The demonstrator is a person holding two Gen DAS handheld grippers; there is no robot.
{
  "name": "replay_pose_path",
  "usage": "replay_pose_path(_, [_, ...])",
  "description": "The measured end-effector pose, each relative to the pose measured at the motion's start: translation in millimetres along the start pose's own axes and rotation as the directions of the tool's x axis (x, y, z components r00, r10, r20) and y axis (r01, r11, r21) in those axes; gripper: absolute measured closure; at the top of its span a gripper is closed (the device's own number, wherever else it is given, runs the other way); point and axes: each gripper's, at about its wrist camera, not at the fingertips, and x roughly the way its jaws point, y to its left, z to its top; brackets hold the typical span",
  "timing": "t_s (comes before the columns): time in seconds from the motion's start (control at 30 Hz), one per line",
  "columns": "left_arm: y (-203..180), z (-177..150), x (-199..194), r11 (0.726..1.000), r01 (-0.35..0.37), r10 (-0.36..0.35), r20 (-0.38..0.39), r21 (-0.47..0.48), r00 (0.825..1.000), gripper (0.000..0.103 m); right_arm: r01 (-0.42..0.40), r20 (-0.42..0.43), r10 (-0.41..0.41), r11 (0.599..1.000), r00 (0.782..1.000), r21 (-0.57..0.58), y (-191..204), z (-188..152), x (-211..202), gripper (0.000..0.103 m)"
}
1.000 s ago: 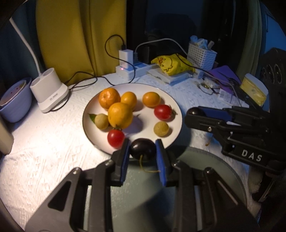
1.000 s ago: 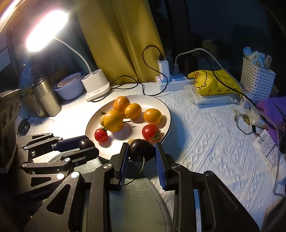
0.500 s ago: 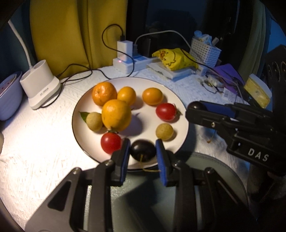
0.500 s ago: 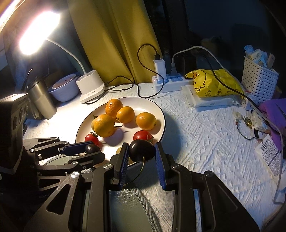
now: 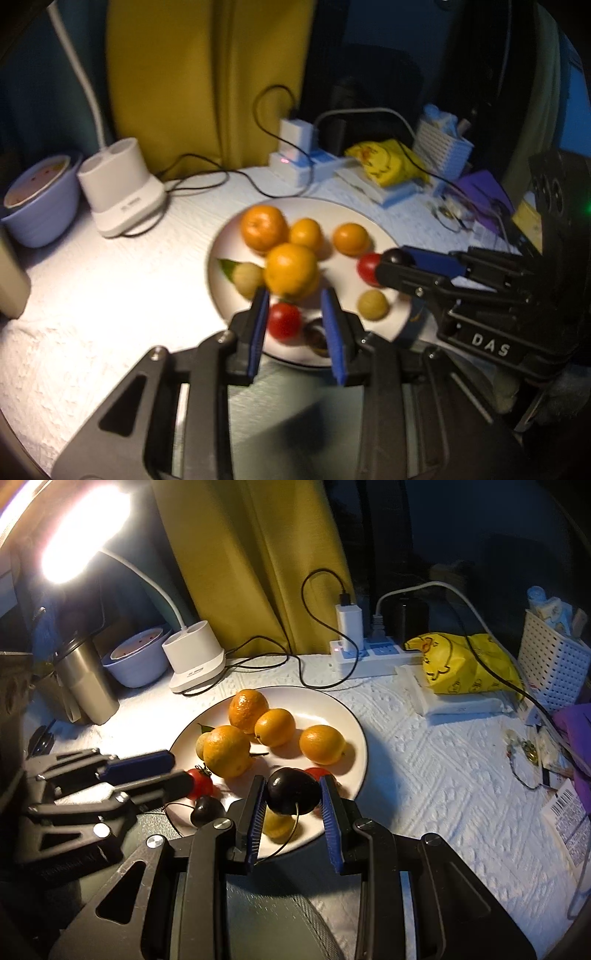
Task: Organize fruits
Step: 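Carry both dark cherry tomatoes with both tools over the white plate, then lower both dark tomatoes onto the plate and open both tools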
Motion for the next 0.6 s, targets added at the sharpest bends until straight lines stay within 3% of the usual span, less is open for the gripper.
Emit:
replay_pose_path(0.33, [30.9, 0.4, 1.8, 0.997, -0.045, 0.046, 0.017, -0.064, 0.999, 0.071, -0.023, -0.029, 0.022, 0.999, 0.999, -0.038, 14.5, 9.7, 28.4, 0.072])
replay_pose_path(0.6, [37.3, -1.8, 6.4, 0.996, -0.046, 0.047, 0.008, -0.082, 0.999, 0.061, -0.02, -0.052, 0.018, 0.999, 0.998, -0.049, 18.8, 9.3, 40.4, 0.072])
